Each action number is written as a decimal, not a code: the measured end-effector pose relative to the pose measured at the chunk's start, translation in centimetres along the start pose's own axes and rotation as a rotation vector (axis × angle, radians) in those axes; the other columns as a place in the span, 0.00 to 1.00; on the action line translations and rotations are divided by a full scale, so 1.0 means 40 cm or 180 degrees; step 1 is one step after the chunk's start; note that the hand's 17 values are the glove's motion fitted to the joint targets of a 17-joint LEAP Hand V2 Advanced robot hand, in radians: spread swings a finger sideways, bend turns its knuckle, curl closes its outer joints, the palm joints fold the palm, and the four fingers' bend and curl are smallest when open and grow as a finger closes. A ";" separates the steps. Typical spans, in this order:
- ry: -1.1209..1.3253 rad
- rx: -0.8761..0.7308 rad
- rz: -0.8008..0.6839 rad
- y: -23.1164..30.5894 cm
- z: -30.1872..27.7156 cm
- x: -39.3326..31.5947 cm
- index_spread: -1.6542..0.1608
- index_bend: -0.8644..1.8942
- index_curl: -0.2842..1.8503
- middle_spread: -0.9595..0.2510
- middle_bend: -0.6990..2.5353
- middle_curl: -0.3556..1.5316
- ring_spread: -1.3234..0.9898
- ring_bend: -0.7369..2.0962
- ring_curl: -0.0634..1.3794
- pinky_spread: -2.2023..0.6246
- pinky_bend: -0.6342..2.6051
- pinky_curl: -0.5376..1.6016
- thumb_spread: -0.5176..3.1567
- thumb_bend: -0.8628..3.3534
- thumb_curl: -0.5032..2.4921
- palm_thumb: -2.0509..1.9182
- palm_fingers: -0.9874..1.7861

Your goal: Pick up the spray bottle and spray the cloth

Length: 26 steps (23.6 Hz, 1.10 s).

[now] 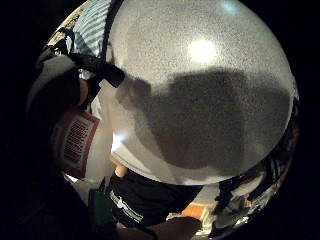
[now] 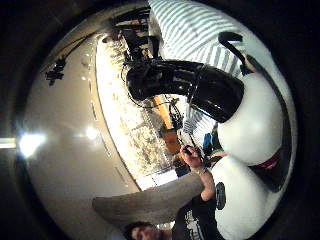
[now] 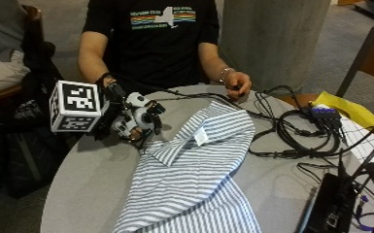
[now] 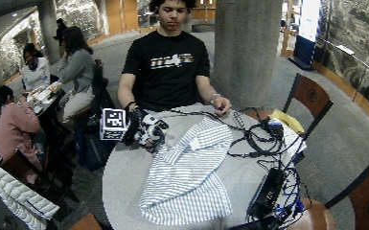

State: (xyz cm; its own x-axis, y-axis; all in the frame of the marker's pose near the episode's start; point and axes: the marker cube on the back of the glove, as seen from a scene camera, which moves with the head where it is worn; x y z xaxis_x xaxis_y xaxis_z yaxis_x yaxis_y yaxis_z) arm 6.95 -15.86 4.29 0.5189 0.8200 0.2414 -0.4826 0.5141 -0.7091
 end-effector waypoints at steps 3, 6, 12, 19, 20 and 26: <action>0.0059 -0.0029 0.0035 0.003 0.004 -0.005 0.84 0.35 0.27 0.75 0.32 0.45 0.55 0.47 0.34 0.72 0.35 0.44 0.33 0.20 0.35 0.76 0.78; 0.0092 -0.0029 0.0068 0.008 0.007 -0.009 0.84 0.35 0.27 0.75 0.32 0.45 0.55 0.47 0.34 0.72 0.35 0.44 0.33 0.20 0.36 0.76 0.78; 0.0153 -0.0056 0.0115 0.009 0.008 -0.020 0.84 0.35 0.27 0.75 0.32 0.46 0.55 0.48 0.34 0.72 0.35 0.44 0.34 0.20 0.36 0.76 0.78; 0.0203 -0.0103 0.0166 0.017 0.007 -0.024 0.84 0.35 0.27 0.75 0.32 0.46 0.54 0.48 0.34 0.72 0.36 0.44 0.34 0.20 0.36 0.75 0.79; 0.0203 -0.0105 0.0169 0.018 0.007 -0.024 0.84 0.36 0.27 0.75 0.32 0.46 0.54 0.48 0.34 0.71 0.36 0.44 0.34 0.20 0.36 0.75 0.79; 0.0144 -0.0111 0.0063 0.027 0.017 -0.026 0.84 0.36 0.28 0.75 0.32 0.46 0.54 0.48 0.34 0.71 0.36 0.45 0.34 0.20 0.36 0.75 0.79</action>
State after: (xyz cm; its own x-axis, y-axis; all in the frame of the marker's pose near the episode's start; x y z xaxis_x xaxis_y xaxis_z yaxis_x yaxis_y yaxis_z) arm 5.41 -15.98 3.72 0.5412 0.8174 0.1973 -0.4687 0.4881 -0.7363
